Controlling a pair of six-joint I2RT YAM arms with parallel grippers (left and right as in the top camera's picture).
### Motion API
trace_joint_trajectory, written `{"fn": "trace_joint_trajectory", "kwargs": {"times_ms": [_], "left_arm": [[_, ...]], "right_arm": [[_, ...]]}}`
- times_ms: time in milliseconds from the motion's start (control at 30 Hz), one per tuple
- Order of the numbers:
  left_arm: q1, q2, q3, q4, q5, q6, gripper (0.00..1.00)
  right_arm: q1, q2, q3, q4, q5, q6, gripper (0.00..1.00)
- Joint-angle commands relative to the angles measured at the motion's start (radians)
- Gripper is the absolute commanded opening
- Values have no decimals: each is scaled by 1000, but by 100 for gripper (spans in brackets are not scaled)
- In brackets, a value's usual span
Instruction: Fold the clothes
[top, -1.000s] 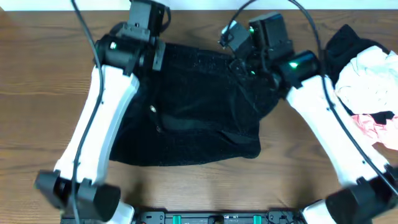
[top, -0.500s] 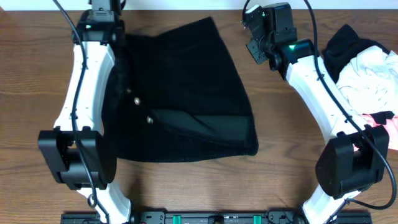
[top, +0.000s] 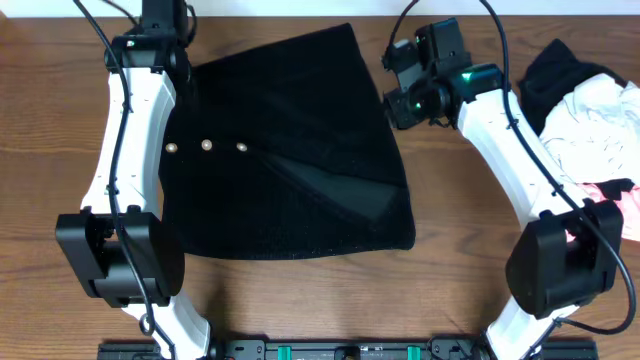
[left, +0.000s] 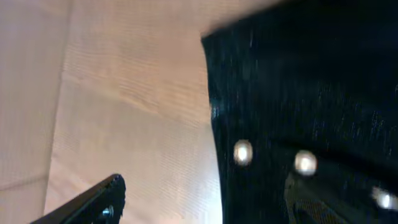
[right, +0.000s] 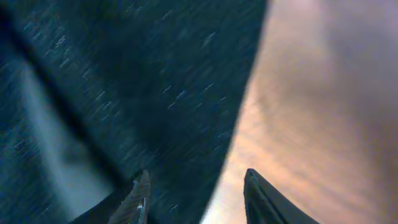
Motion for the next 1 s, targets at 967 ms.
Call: {"fn": "trace_joint_trajectory", "kwargs": {"times_ms": [967], "left_arm": [[4,-828,19,-145,76,-114,93]], "right_arm": [[420,153,-214,89,351,-144,64]]}}
